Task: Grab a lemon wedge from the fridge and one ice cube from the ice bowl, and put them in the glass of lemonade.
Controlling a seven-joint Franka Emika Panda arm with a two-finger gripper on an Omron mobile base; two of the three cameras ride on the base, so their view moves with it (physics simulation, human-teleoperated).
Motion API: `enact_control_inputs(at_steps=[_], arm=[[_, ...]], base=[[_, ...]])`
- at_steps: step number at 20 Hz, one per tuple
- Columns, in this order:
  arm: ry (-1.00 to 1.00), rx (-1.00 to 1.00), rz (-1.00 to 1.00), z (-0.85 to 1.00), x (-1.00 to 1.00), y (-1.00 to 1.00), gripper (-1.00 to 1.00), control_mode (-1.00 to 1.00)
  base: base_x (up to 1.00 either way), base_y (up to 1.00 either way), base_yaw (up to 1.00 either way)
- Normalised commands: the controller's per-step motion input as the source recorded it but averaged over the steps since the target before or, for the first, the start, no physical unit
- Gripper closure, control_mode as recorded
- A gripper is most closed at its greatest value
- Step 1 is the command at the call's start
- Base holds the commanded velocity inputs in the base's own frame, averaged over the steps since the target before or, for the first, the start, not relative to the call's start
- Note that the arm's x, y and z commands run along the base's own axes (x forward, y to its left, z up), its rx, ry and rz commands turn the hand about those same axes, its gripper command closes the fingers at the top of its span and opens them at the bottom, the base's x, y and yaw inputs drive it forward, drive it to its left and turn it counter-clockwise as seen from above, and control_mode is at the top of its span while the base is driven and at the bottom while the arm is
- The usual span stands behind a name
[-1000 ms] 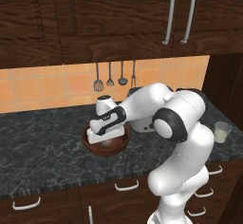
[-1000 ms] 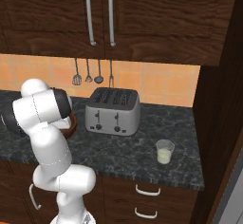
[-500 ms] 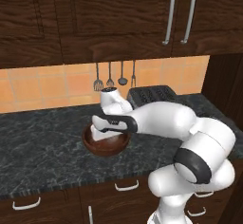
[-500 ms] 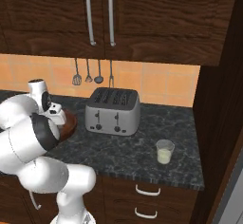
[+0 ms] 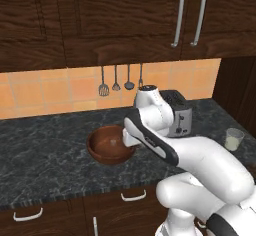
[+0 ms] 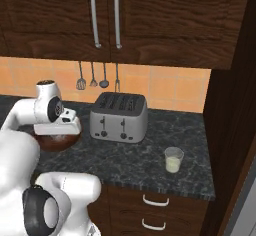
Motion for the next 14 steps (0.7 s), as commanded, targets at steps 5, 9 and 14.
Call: enact_control_inputs(at_steps=[5,9,14], arm=[[0.02,0.0,-0.1,0.58,-0.05,-1.0,1.0,-1.0],[0.03,0.0,-0.23,0.4,0.07,-1.0,1.0,-1.0],[0.04,0.0,-0.31,0.28,0.19,-1.0,1.0,-1.0]], base=[[0.0,0.0,0.0],[0.0,0.0,0.0],[0.0,0.0,0.0]])
